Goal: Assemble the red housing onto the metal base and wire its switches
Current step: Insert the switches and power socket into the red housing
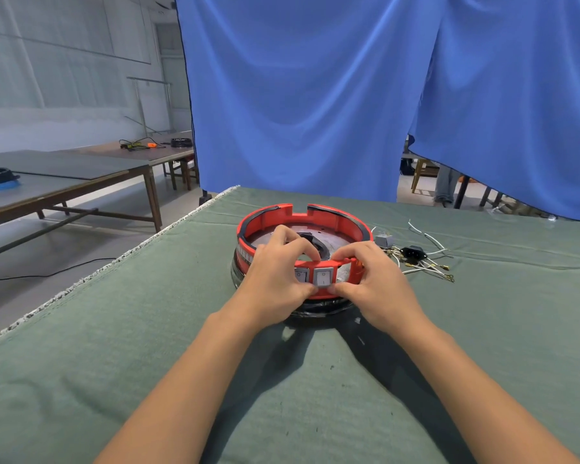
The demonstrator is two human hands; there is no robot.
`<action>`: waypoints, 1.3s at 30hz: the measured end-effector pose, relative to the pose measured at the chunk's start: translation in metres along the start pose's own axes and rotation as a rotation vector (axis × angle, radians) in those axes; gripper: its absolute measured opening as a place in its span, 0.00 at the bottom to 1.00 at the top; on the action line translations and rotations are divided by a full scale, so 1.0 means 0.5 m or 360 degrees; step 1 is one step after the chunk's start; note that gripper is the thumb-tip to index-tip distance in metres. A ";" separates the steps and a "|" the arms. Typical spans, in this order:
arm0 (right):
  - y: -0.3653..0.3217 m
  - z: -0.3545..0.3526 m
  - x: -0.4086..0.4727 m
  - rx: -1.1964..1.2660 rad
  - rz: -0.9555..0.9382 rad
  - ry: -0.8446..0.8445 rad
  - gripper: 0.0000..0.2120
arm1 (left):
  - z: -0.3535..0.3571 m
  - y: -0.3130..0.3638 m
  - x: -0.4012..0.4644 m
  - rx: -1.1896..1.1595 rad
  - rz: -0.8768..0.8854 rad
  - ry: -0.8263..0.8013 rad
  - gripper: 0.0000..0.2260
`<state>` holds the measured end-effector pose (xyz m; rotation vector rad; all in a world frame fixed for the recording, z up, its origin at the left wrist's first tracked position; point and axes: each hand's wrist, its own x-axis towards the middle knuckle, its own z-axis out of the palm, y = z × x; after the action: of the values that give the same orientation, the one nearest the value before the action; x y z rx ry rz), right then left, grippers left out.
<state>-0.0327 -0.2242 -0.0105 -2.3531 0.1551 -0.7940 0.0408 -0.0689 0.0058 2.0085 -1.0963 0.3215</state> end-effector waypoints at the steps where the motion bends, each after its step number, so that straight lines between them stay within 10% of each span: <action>1: 0.000 0.000 0.000 0.0006 -0.0003 0.0002 0.17 | 0.000 -0.001 0.001 0.0008 0.0002 -0.0009 0.14; 23: 0.000 0.005 -0.003 0.0175 0.0038 0.0135 0.05 | 0.006 -0.006 0.005 -0.0135 0.0061 0.0101 0.03; 39: 0.018 -0.020 -0.008 0.0336 0.0303 0.0622 0.09 | 0.048 0.051 0.064 0.0930 -0.0107 -0.0055 0.21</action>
<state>-0.0411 -0.2354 -0.0119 -1.9333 0.4317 -1.1084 0.0357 -0.1135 0.0217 2.5620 -1.0299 0.6307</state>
